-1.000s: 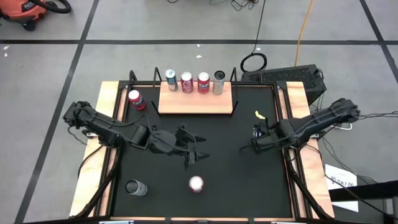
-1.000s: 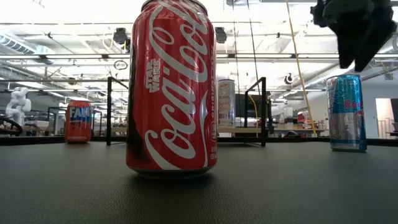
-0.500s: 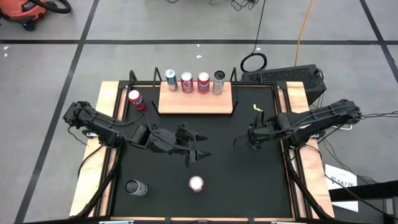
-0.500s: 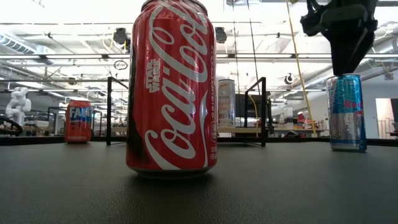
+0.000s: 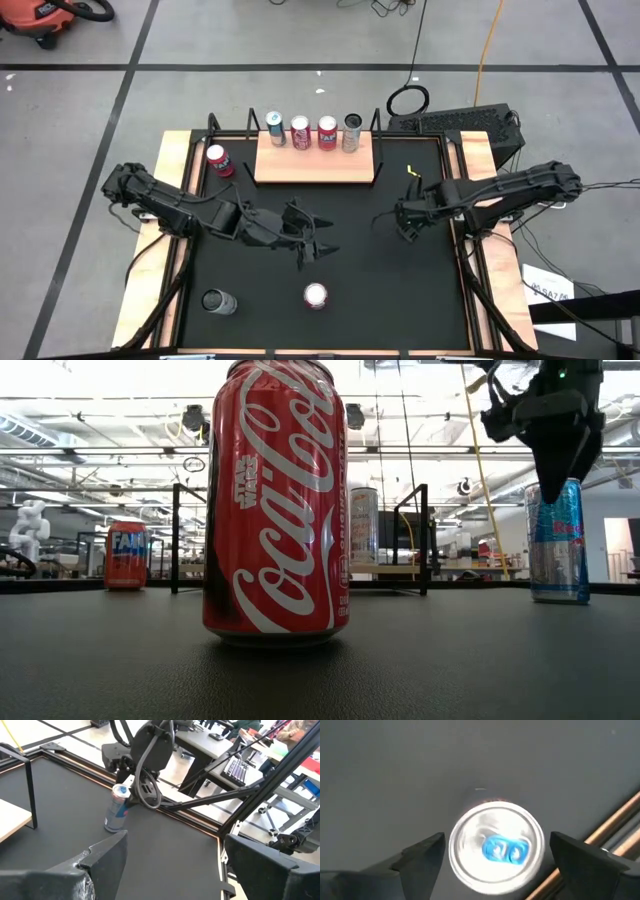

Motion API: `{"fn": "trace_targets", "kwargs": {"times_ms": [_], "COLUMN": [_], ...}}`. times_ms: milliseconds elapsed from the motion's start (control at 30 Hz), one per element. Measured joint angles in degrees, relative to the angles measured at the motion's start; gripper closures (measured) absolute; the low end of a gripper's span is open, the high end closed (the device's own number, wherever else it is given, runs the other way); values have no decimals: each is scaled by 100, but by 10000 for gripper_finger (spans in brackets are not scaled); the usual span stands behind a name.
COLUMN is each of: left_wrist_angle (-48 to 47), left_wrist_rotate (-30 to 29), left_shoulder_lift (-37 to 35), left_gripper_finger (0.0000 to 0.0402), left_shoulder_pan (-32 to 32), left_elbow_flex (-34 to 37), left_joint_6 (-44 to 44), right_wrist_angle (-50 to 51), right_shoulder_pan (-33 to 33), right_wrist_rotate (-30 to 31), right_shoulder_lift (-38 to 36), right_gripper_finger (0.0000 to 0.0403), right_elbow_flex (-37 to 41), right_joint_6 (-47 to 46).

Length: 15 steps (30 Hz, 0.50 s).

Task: Place canned beverage on shelf
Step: Put the blue soda can on the shelf aligned with the other blue soda can on the shelf

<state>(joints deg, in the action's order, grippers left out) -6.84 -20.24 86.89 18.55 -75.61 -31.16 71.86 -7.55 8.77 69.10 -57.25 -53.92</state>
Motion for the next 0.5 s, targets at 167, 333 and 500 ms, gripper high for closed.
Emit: {"fn": "trace_targets", "kwargs": {"times_ms": [167, 333, 500], "left_wrist_angle": [-15, -15, 51], "left_wrist_rotate": [-1, 1, -6], "left_shoulder_lift": [0, 0, 146], "left_gripper_finger": [71, 71, 71], "left_shoulder_pan": [0, -95, -286], "left_elbow_flex": [0, 0, 2], "left_joint_6": [0, 26, 190], "right_wrist_angle": [-276, -286, -326], "right_shoulder_pan": [15, 15, 15], "right_wrist_rotate": [-1, -10, -170], "right_shoulder_lift": [2, -19, -24], "right_gripper_finger": [99, 173, 186], "right_elbow_flex": [143, 144, 61], "right_joint_6": [-27, -45, -226]}}
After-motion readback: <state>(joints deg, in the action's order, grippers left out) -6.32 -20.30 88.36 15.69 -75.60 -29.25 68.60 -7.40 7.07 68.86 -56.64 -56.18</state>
